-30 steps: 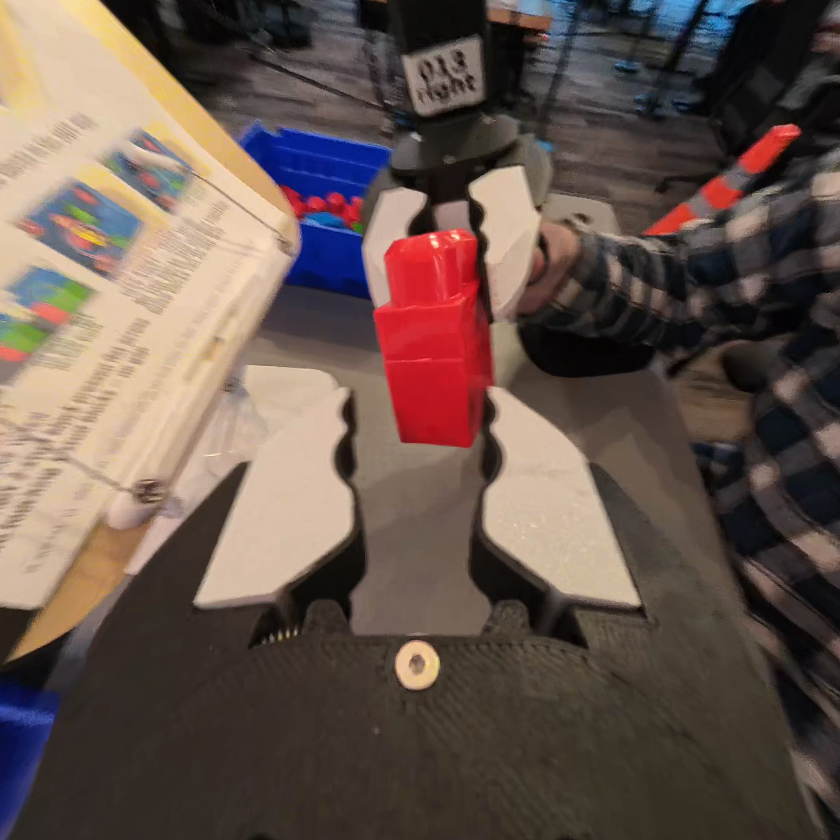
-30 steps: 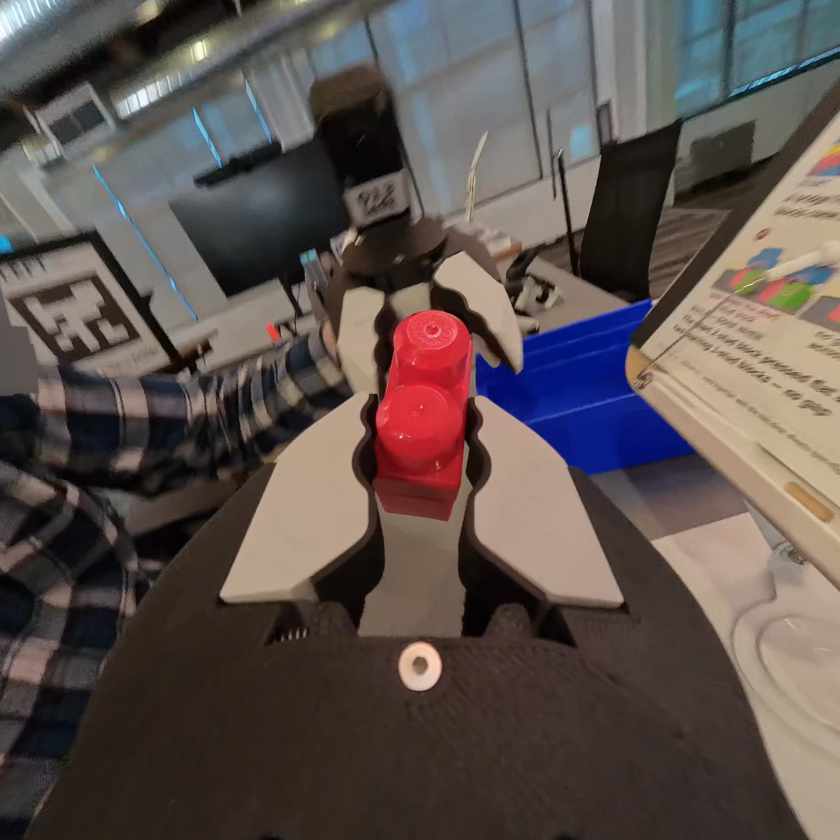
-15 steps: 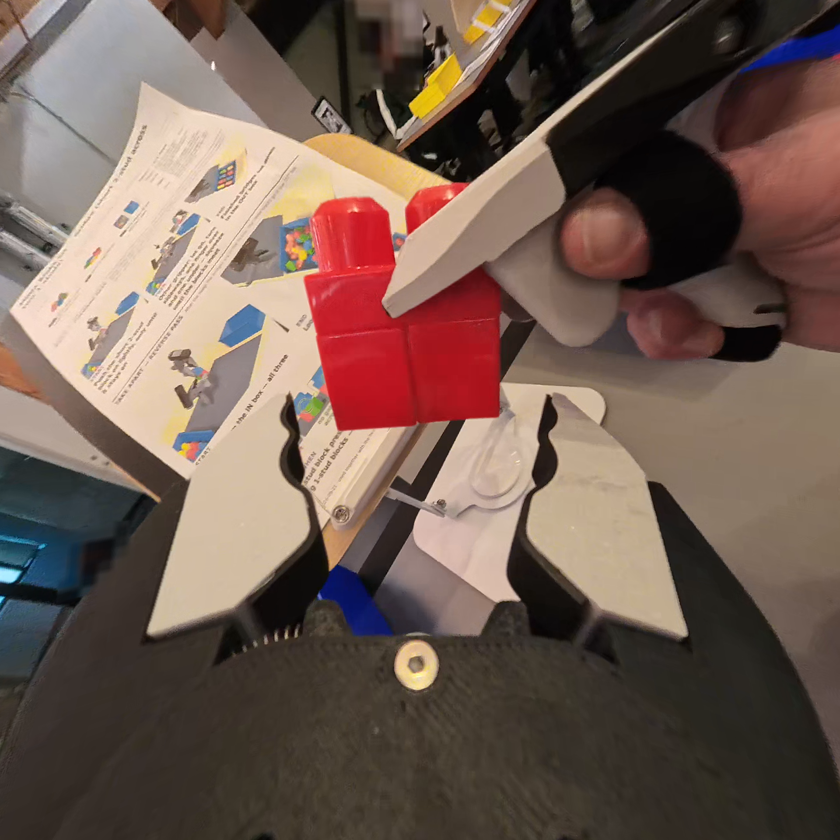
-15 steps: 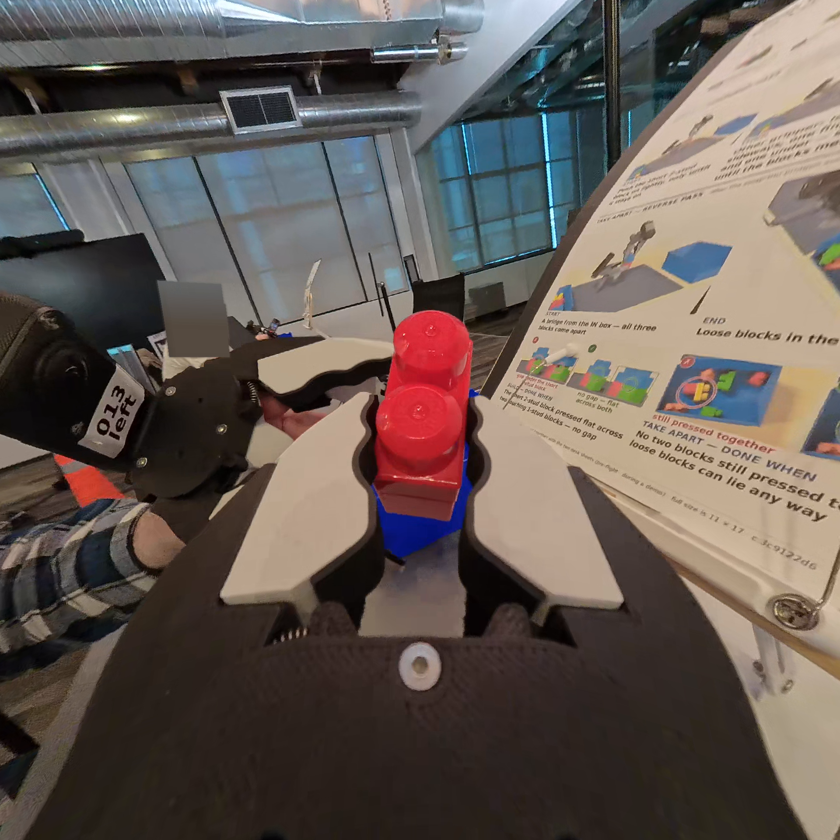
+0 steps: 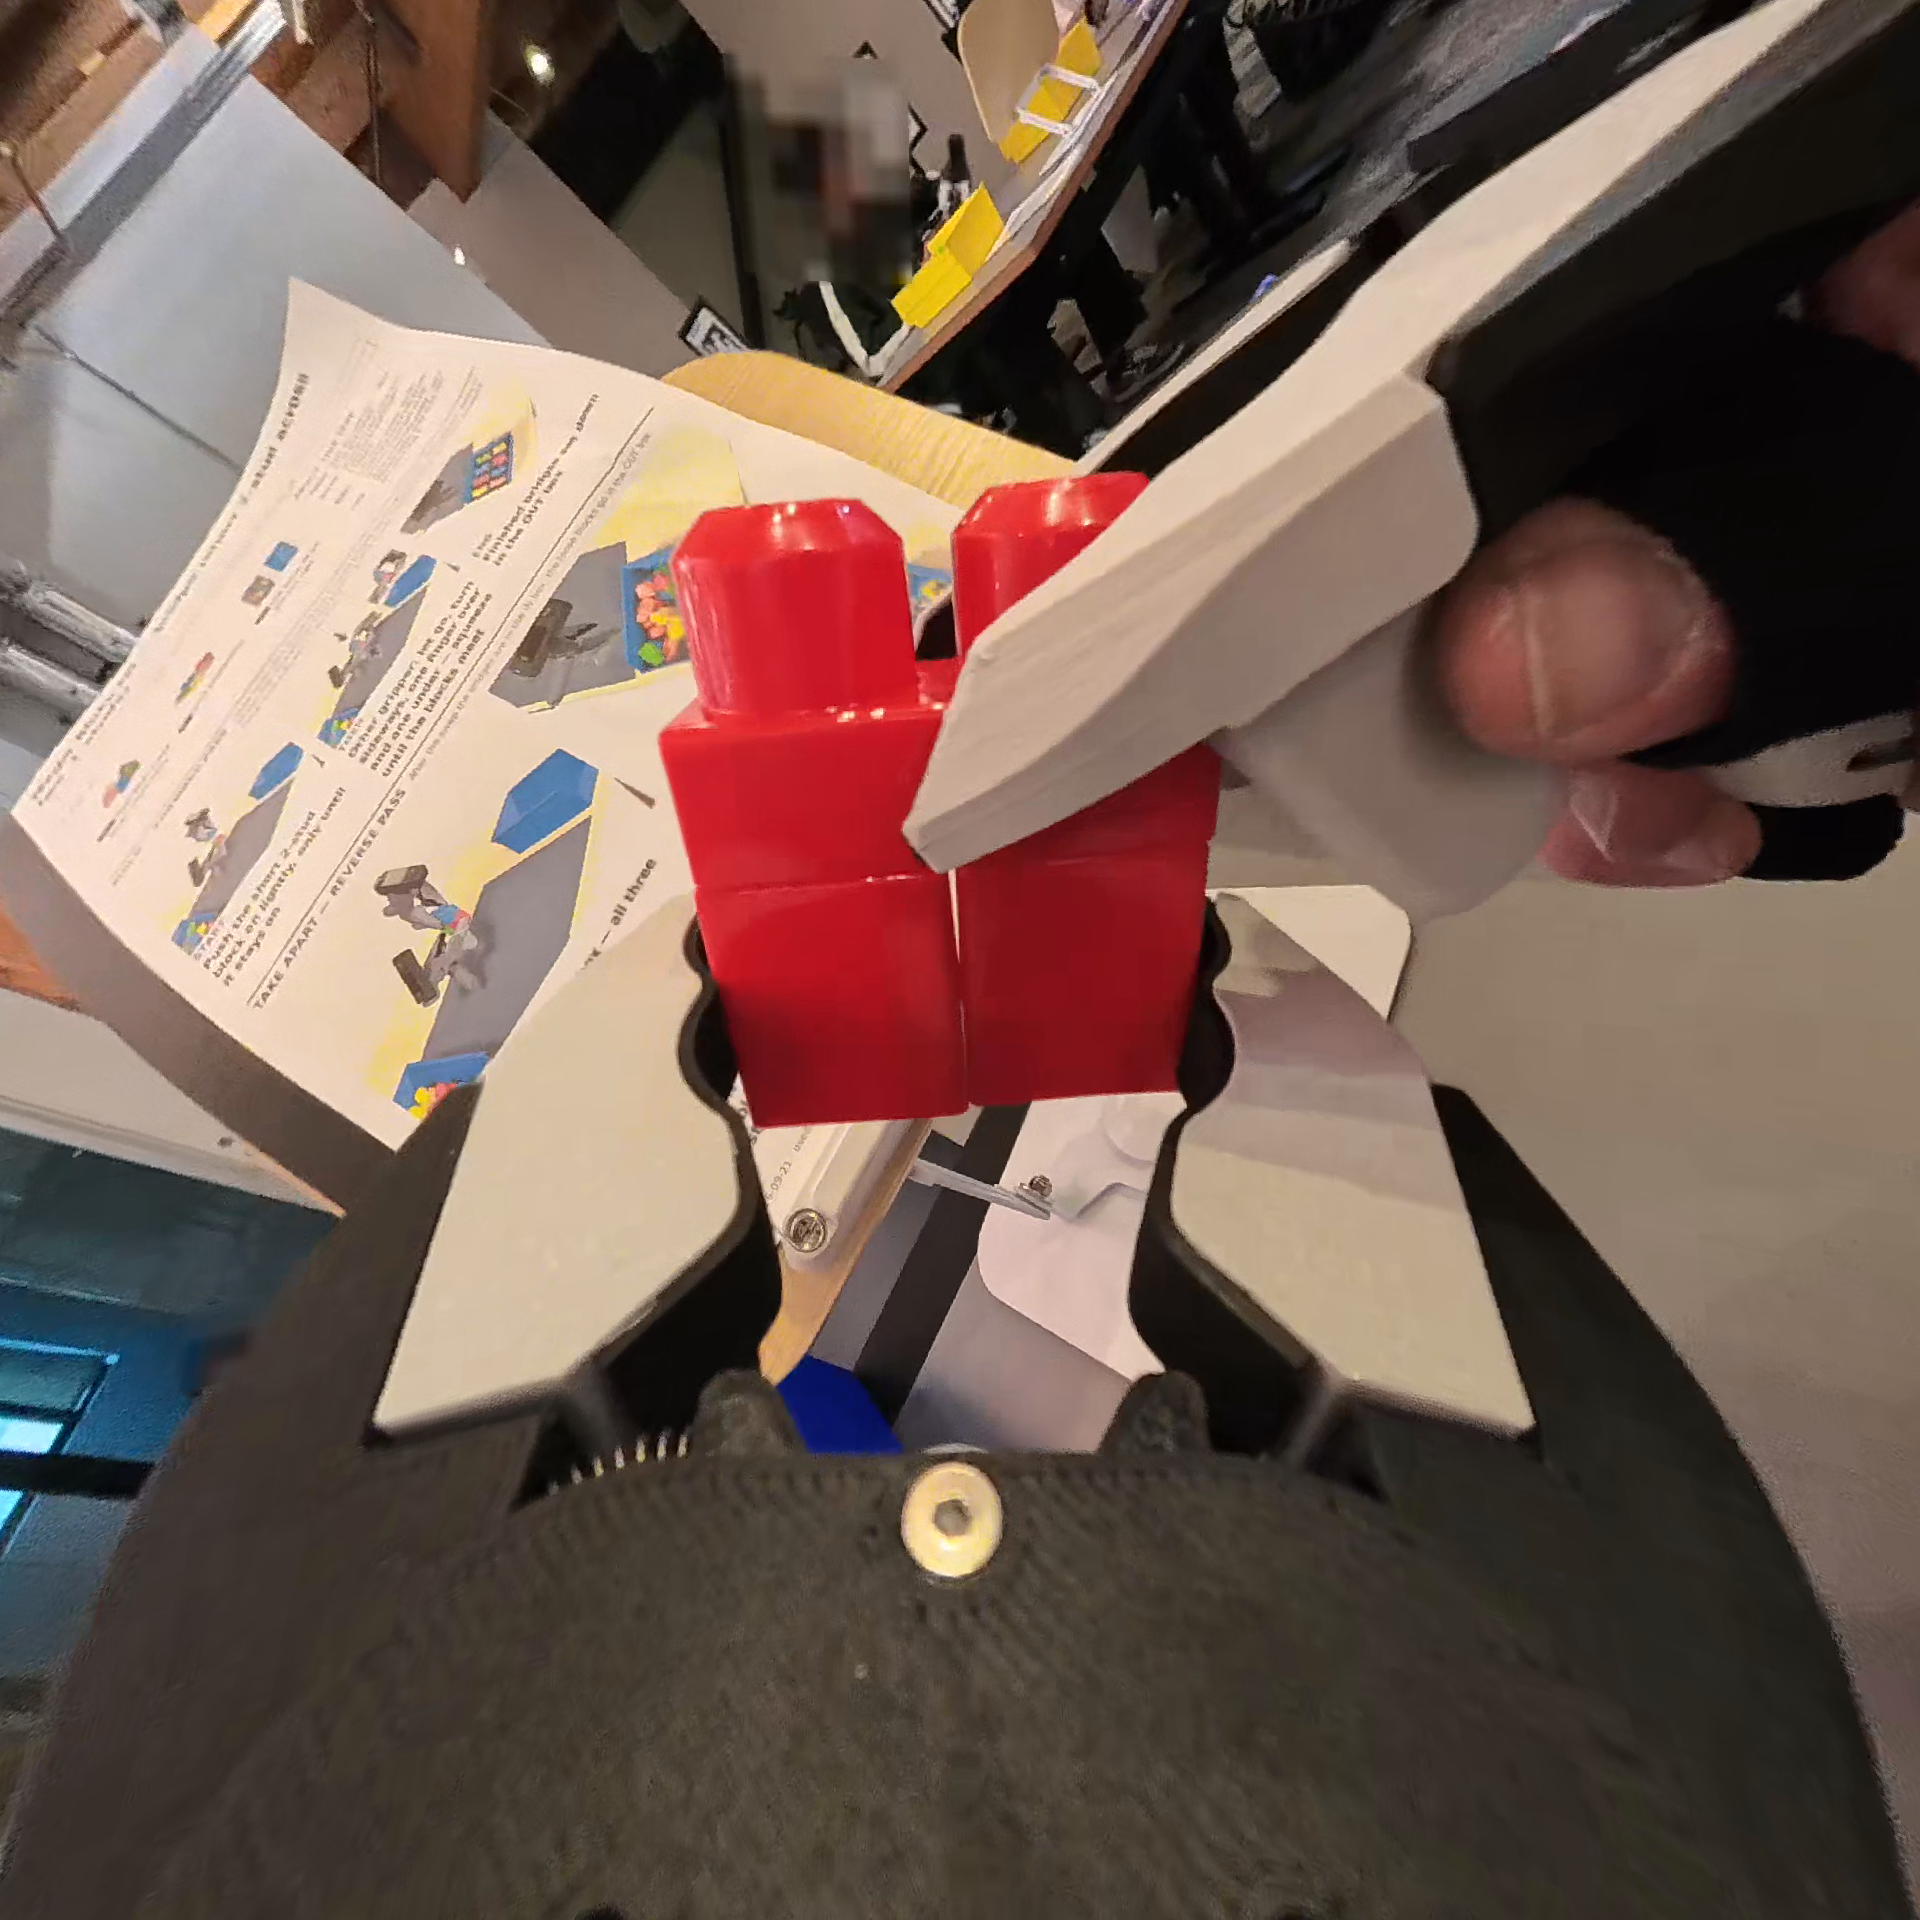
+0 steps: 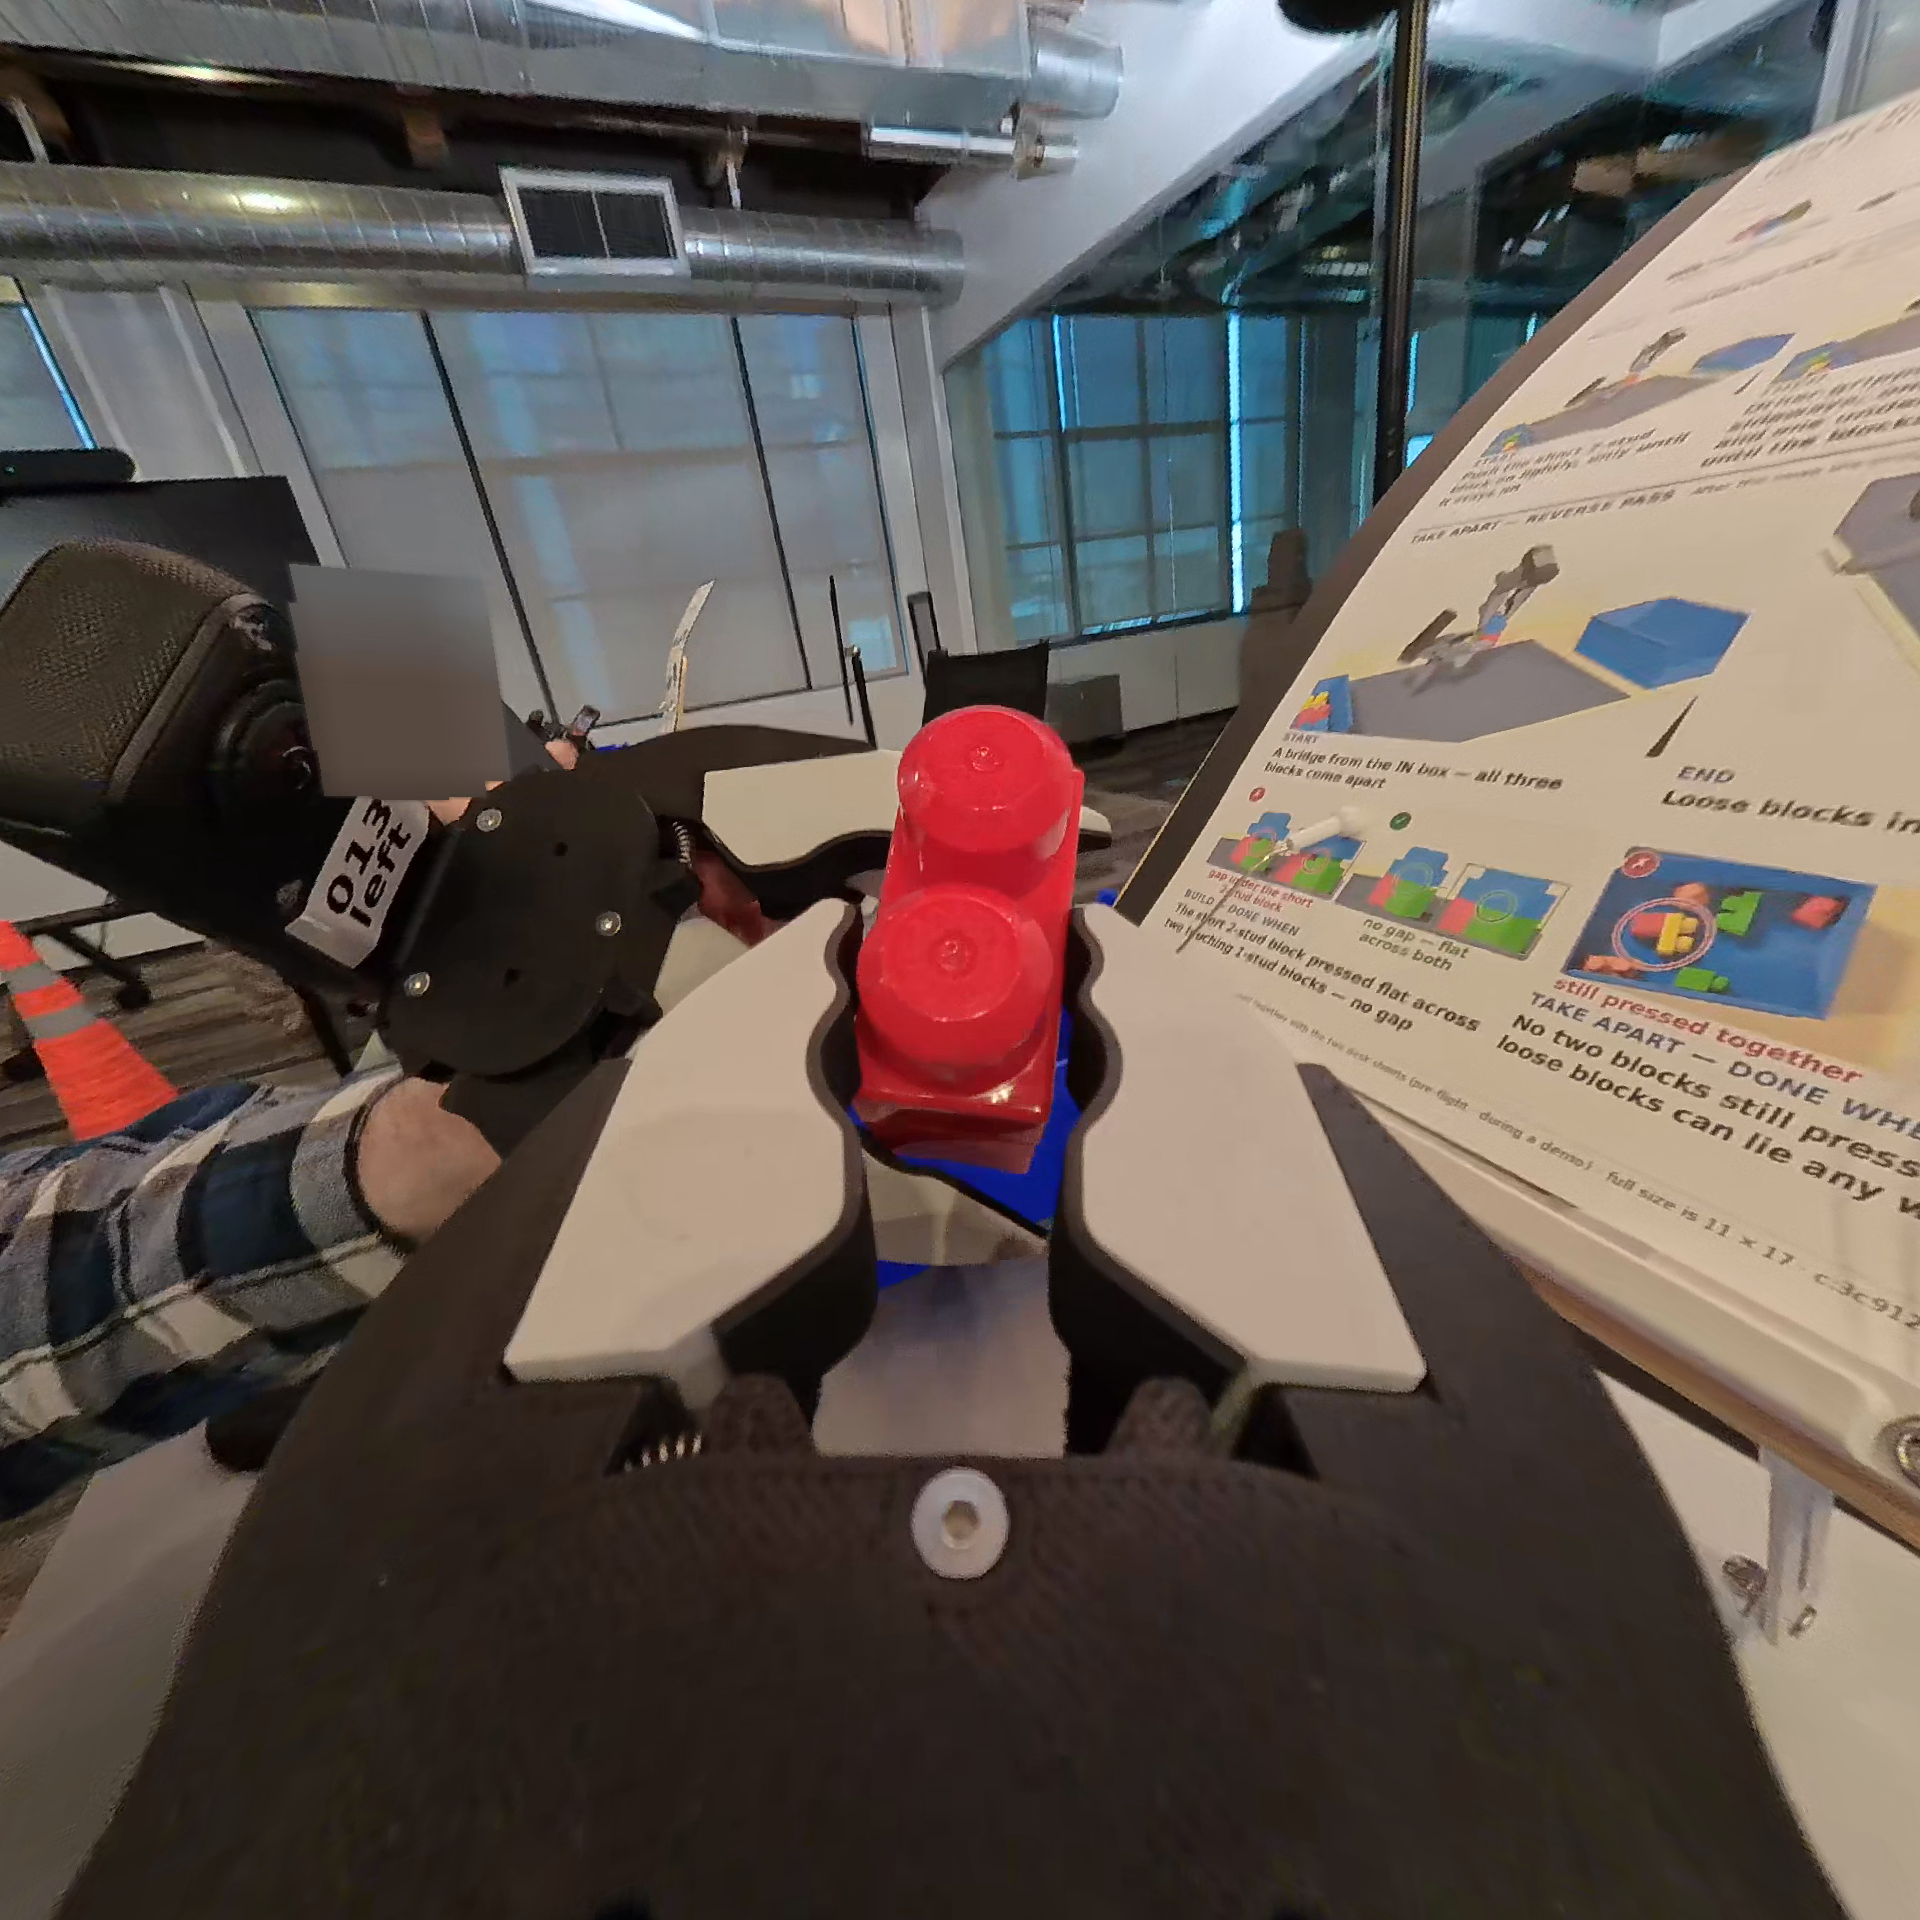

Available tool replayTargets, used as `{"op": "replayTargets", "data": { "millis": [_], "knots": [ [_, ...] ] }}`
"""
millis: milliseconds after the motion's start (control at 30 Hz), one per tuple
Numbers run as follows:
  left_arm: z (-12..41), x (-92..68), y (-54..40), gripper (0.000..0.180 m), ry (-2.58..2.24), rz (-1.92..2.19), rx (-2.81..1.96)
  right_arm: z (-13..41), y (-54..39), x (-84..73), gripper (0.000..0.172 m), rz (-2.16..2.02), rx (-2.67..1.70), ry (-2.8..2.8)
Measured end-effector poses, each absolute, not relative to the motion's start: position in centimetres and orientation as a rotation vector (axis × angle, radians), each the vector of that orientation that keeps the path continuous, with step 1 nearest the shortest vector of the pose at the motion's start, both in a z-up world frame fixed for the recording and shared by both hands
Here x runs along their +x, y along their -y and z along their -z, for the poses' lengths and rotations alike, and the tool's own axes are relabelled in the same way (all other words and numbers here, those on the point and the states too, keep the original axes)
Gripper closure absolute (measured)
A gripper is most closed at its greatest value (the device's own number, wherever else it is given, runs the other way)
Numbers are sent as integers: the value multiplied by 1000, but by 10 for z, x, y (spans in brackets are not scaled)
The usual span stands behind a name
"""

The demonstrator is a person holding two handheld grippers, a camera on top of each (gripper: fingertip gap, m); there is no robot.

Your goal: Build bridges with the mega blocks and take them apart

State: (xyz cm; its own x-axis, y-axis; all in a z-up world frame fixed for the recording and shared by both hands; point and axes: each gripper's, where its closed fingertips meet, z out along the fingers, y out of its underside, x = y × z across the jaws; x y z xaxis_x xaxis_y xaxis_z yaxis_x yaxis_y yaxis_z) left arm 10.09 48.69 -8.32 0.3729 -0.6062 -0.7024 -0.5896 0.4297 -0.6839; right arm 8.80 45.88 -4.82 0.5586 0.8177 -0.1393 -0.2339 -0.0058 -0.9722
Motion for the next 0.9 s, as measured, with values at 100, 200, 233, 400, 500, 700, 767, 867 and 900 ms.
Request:
{"op": "replayTargets", "data": {
  "millis": [100,200,233,400,500,700,767,867,900],
  "knots": [
    [87,94,-489,97,-1340,-27,-1213,49,-459,86,127,-961,-1353,597],
    [90,84,-493,97,-1412,-113,-1207,51,-461,87,122,-972,-1417,657],
    [89,80,-494,98,-1422,-136,-1203,52,-462,88,122,-972,-1441,673],
    [89,75,-490,98,-1510,-245,-1154,75,-456,73,124,-1093,-1586,794],
    [96,77,-488,97,-1574,-356,-1110,77,-454,68,132,-1137,-1573,790],
    [103,73,-489,98,-1604,-483,-1097,90,-455,67,135,-1053,-1641,853],
    [105,70,-488,98,-1600,-489,-1082,93,-454,64,135,-1062,-1654,863],
    [111,63,-487,98,-1598,-523,-1077,101,-453,58,135,-1054,-1678,895],
    [113,61,-486,98,-1594,-518,-1083,104,-452,56,135,-1052,-1687,907]
  ]
}}
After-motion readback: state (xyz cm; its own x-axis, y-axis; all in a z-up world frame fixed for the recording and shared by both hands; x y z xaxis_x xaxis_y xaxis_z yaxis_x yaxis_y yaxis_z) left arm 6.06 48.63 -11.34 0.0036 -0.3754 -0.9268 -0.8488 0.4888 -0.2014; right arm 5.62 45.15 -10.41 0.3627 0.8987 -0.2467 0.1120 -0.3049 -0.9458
